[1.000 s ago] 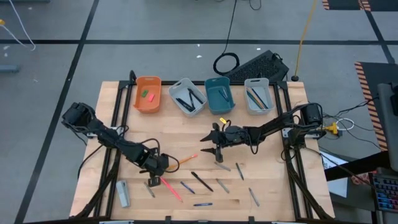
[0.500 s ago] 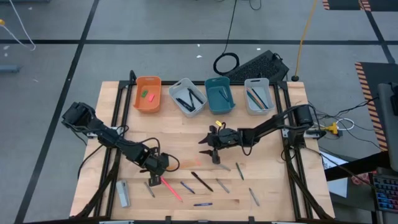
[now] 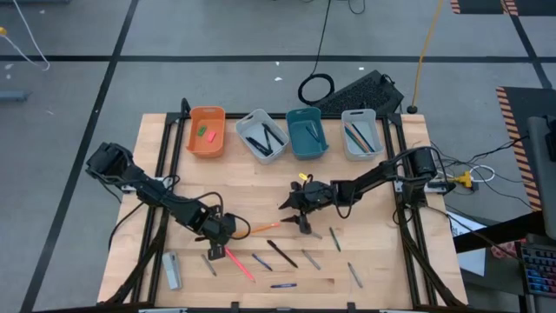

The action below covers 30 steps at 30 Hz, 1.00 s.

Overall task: Sort crayons/erasers/pens/pencils in bins
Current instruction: Put the orange pencil into the right gray bin

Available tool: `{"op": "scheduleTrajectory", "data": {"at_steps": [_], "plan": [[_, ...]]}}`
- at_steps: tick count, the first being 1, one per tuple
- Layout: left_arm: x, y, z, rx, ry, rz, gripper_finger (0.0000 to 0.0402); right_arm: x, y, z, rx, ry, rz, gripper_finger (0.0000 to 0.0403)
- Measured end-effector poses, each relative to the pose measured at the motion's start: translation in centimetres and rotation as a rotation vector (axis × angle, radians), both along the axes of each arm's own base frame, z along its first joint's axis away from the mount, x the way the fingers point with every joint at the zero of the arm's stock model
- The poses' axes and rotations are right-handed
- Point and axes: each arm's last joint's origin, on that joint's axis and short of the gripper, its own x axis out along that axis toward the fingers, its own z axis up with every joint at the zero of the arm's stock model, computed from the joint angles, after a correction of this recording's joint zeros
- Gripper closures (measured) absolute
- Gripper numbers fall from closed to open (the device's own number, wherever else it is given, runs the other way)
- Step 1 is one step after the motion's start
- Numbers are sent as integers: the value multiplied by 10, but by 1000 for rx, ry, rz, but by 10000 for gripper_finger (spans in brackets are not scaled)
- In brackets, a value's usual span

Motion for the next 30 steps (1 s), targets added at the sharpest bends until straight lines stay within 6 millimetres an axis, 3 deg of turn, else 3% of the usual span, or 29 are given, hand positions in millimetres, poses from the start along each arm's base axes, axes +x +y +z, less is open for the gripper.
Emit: {"op": "scheduleTrajectory", "data": {"at_steps": [7,18,30], "plan": [[0,1,-1,7,-8,-4,401,0,5,-9,-7,41,20,193],[1,1,-1,15,-19,-9,401,18,9,-23,-57,39,61,196],[2,1,-1,22,-34,-9,401,21,11,-33,-41,48,110,279]]}}
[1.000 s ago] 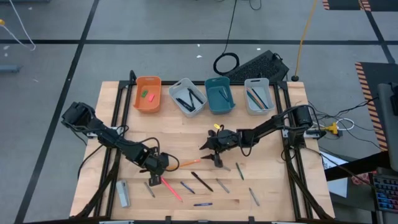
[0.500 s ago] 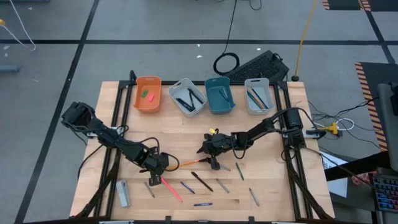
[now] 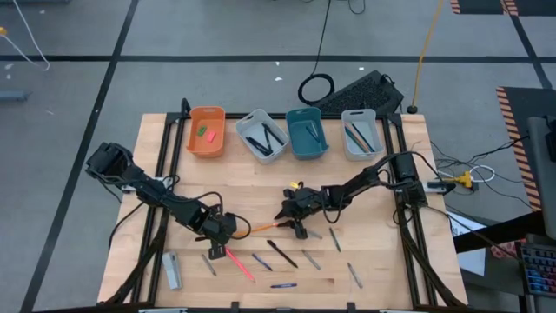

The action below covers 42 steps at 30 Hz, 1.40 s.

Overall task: Sort crayons/erasers/pens/pencils in bins
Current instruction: Put the orange pencil into the right gray bin

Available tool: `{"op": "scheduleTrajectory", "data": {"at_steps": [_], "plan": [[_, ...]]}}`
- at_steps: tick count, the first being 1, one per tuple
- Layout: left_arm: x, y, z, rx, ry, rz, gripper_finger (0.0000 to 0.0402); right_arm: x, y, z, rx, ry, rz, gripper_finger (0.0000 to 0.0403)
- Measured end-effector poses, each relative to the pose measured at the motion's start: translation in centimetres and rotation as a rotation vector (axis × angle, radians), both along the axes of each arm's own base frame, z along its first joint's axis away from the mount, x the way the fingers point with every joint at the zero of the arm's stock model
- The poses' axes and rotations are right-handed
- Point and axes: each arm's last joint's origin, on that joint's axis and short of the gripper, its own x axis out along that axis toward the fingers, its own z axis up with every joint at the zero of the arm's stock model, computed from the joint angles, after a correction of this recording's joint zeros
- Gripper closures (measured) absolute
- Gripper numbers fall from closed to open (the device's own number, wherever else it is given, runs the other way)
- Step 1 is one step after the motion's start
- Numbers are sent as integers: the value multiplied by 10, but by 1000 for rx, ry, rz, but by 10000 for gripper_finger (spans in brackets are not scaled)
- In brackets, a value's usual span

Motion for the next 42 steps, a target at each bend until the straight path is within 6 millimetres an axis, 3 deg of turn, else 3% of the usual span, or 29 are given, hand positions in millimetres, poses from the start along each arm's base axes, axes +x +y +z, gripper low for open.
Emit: {"op": "scheduleTrajectory", "data": {"at_steps": [8,15,22,34,37,42], "plan": [[0,0,0,-2,0,6,401,8,3,-3,3,-1,5,292],[0,0,0,0,-1,2,402,8,3,-4,4,10,-4,372],[0,0,2,-2,-5,-3,389,8,3,-4,4,13,-4,364],[-23,22,50,42,42,59,252,8,0,-3,12,12,-10,367],[-28,29,61,50,-23,91,252,7,-3,1,17,20,-16,368],[-37,41,77,96,-175,111,308,-2,-9,17,26,19,-44,369]]}}
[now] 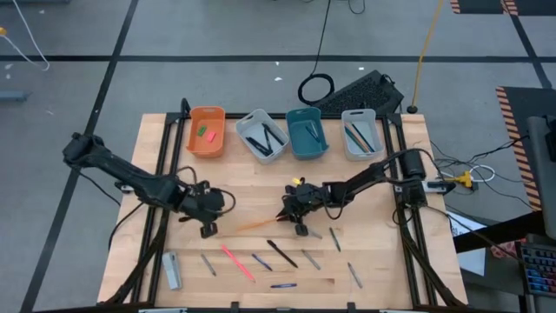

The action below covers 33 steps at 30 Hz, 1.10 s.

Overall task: Sort crayons/erasers/pens/pencils in bins
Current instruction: Put the orange pencil into the right gray bin

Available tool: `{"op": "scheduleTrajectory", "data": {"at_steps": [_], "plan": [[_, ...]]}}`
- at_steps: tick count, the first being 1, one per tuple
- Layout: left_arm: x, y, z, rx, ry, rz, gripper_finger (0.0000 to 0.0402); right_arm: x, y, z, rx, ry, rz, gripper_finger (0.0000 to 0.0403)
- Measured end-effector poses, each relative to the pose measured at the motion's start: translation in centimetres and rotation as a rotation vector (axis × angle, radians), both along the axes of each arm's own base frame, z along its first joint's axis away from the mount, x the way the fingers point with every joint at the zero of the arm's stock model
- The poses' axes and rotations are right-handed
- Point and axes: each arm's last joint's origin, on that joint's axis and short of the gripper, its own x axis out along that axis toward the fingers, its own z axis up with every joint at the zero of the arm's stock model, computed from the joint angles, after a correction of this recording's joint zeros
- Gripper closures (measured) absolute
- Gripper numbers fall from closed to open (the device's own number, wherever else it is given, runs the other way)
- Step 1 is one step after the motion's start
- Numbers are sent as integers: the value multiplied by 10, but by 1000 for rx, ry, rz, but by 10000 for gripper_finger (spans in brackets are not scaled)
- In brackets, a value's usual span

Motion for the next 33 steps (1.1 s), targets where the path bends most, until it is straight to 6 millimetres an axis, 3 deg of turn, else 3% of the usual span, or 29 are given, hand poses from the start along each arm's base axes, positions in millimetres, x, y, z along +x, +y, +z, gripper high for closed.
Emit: {"op": "scheduleTrajectory", "data": {"at_steps": [4,8,15,23,33], "plan": [[-5,8,4,-12,-174,-1,359,-11,-8,26,-44,-13,-85,367],[-10,17,-4,-16,-318,17,396,-26,-17,53,-80,-19,-174,369],[-15,32,-22,27,-549,73,391,-67,-35,86,-168,87,-432,367],[-18,51,-36,91,-851,201,387,-122,-62,124,-164,75,-846,368],[-20,61,-36,148,-912,233,393,-191,-83,141,-177,165,-1350,368]]}}
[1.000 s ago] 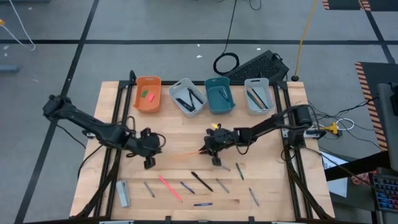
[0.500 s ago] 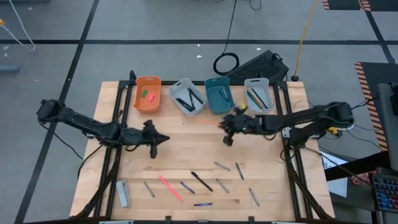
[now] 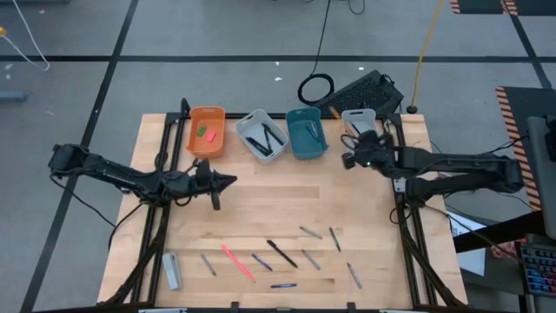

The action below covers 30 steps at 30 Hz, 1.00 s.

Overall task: Sort crayons/erasers/pens/pencils in bins
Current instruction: Put the orange pencil into the right gray bin

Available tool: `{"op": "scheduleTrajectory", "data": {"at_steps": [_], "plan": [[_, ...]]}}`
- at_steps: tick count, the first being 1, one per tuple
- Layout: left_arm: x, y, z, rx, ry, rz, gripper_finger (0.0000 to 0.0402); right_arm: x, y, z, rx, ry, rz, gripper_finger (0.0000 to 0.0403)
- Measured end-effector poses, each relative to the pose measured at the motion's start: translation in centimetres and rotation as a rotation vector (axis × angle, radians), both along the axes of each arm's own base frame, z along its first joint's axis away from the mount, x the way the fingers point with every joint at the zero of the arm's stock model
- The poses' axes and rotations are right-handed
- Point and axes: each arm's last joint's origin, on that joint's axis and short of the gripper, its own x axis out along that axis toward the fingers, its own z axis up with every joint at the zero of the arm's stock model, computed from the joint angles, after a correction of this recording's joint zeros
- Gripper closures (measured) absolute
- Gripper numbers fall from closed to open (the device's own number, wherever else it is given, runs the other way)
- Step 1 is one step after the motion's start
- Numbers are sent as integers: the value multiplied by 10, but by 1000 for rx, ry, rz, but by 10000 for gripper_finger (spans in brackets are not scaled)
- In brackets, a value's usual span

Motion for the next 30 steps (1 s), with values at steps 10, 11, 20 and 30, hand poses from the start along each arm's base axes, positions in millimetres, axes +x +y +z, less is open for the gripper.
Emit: {"op": "scheduleTrajectory", "data": {"at_steps": [10,11,20,30], "plan": [[0,1,0,24,4,-16,397,-36,-28,-43,115,23,-150,368],[0,1,0,24,4,-16,395,-38,-31,-46,126,19,-133,368],[0,0,-1,8,9,-19,398,-50,-49,-50,222,25,-43,368],[0,0,-2,4,19,-17,398,-59,-40,-44,255,-3,-9,367]]}}
